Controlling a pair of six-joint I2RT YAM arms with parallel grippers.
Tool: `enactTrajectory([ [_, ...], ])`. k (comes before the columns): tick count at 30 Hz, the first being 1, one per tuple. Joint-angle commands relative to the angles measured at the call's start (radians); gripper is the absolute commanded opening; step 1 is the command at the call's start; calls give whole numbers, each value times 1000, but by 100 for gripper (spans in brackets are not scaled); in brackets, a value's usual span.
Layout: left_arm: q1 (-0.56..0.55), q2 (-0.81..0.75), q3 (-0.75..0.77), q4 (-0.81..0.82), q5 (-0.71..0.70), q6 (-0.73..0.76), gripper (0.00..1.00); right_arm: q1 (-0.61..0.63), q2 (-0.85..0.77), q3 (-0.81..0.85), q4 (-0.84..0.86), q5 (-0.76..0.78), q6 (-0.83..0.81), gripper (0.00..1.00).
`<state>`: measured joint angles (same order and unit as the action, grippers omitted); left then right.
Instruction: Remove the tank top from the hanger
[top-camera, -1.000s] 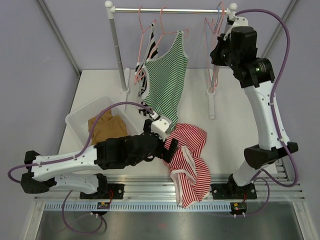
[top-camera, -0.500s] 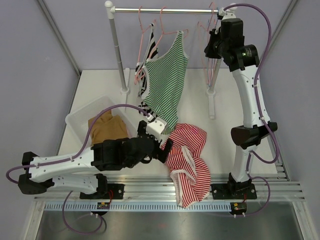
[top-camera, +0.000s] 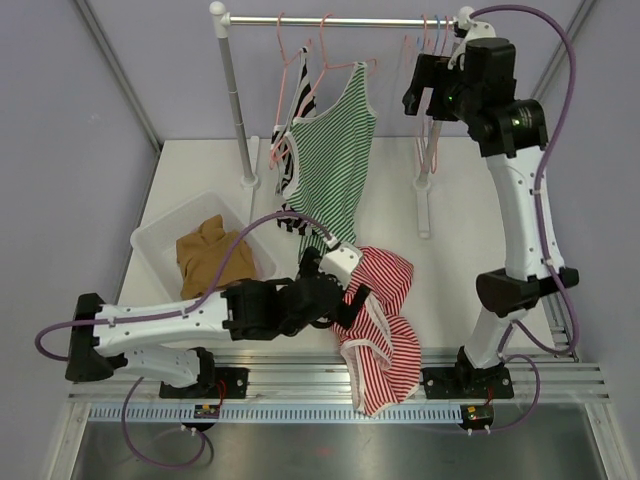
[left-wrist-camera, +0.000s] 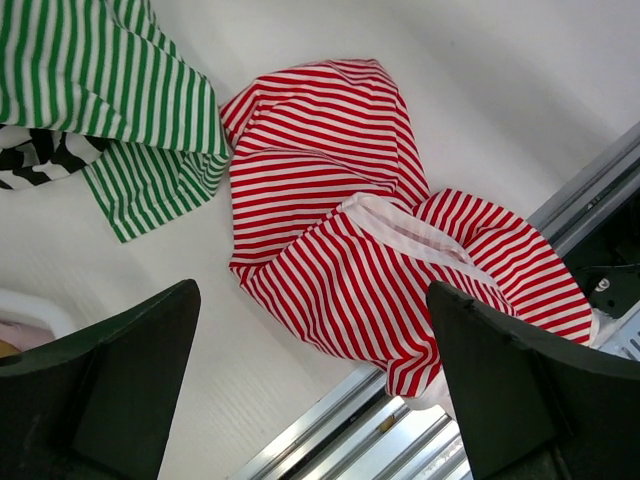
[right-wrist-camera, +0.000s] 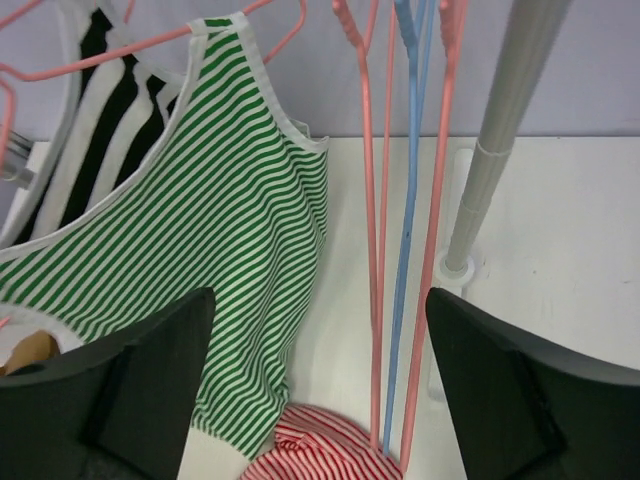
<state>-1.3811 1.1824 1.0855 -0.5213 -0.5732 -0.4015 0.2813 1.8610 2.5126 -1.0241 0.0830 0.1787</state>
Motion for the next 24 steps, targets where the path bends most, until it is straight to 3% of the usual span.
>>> enactTrajectory([
  [1, -12, 81, -6, 112, 21, -10, 99, -5, -222, -93, 27, -55, -15, 100],
  [5, -12, 236, 17, 156, 64, 1, 99, -4, -434, -294, 21, -172, -16, 100],
  [9, -10, 380, 70, 156, 90, 7, 99, -5, -690, -640, 116, -380, -4, 99],
  [13, 4, 497, 109, 147, 116, 0, 99, -5, -902, -811, 171, -523, 2, 100],
  [16, 25, 571, 110, 158, 163, -26, 99, -4, -998, -903, 191, -589, 4, 99],
  [22, 66, 666, 53, 274, 409, -77, 98, -5, -1114, -1000, 202, -620, 16, 100],
  [24, 76, 681, 41, 303, 504, -105, 93, -5, -1128, -1009, 199, -620, 16, 100],
])
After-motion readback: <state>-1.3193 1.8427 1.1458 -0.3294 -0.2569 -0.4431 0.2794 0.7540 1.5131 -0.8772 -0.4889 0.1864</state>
